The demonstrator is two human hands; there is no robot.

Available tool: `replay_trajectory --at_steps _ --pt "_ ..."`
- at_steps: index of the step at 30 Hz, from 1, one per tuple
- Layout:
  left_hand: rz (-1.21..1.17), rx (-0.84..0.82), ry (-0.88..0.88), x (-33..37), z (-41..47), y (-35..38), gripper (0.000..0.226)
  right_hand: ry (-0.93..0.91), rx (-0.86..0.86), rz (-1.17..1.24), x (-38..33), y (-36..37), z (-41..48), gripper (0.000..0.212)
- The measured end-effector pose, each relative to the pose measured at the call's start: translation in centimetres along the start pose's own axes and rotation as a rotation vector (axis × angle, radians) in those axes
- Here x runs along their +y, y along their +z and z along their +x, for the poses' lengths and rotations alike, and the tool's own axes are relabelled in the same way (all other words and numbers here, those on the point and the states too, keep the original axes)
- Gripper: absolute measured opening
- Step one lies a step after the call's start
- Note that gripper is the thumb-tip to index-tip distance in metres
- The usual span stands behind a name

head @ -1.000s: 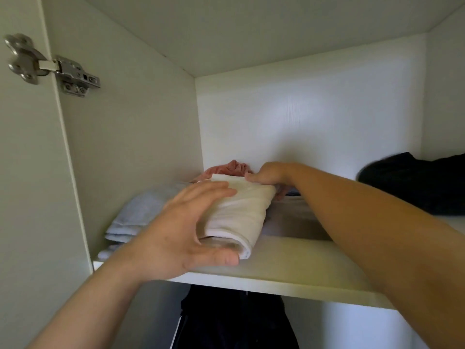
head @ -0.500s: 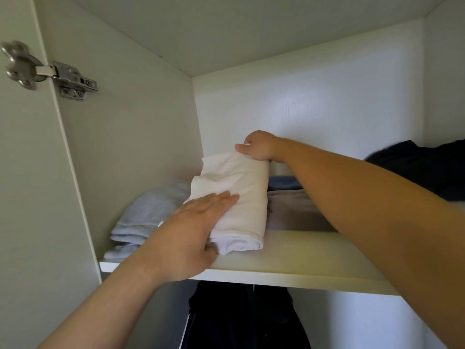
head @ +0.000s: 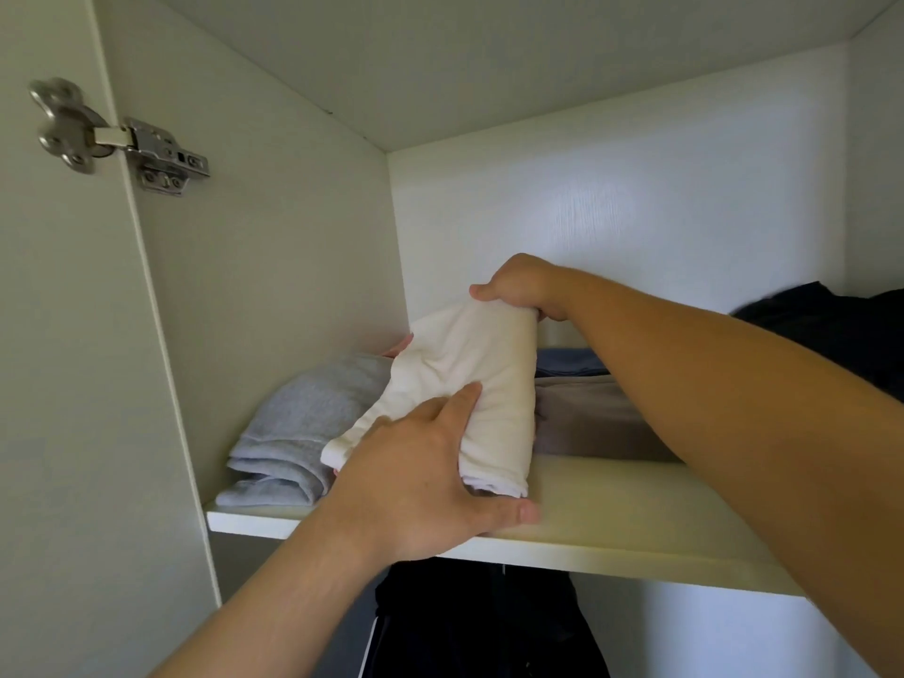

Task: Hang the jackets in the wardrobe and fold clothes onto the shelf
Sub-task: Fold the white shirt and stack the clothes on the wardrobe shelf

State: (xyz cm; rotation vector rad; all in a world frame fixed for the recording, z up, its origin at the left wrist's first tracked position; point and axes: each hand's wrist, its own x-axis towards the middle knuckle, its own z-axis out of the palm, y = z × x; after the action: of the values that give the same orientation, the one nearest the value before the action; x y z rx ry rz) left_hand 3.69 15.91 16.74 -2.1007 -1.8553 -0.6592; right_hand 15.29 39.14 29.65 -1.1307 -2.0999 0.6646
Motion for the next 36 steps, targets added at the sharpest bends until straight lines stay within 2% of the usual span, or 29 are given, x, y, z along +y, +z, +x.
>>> replay_trajectory --at_steps 4,8,11,17,21,25,29,32,35,36 --pt "-0.057 0.089 0.034 -1.0 -0.4 1.0 0.111 -0.009 -0.004 0.178 -1.9 -1.0 -0.8 0.043" --pt "-0.147 0.194 0.024 -2.3 -0.8 2.0 0.094 -0.018 0.003 0.239 -3.7 -1.8 -2.0 0.031" --pt "-0.217 0.244 0.004 -2.4 -1.1 2.2 0.098 0.006 0.022 0.29 -4.8 -1.9 -2.9 0.029" --pt "-0.336 0.347 -0.01 -2.0 -1.6 2.7 0.11 0.089 -0.034 0.56 -8.5 -1.5 -5.2 0.025" --pt "-0.286 0.518 -0.022 -1.5 -2.1 2.6 0.112 0.093 -0.008 0.672 -11.8 -2.0 -6.8 0.02" --pt "-0.211 0.782 -0.034 -1.1 -1.4 1.6 0.109 0.092 0.044 0.77 -14.4 -3.1 -8.2 0.01" --pt "-0.116 1.021 0.008 -1.0 0.0 0.0 0.085 0.113 0.136 0.934 -14.7 -5.4 -9.5 0.011" --pt "-0.101 0.957 -0.023 -1.0 1.5 -1.6 0.068 0.14 0.279 0.969 -13.5 -7.7 -10.6 0.024" --pt "-0.038 0.817 -0.062 -1.0 3.7 -3.1 0.045 0.165 0.393 0.962 -11.2 -10.2 -11.7 0.024" --pt "-0.058 0.773 -0.066 -1.0 4.5 -3.4 0.044 0.187 0.421 0.939 -10.2 -11.1 -12.3 0.025"
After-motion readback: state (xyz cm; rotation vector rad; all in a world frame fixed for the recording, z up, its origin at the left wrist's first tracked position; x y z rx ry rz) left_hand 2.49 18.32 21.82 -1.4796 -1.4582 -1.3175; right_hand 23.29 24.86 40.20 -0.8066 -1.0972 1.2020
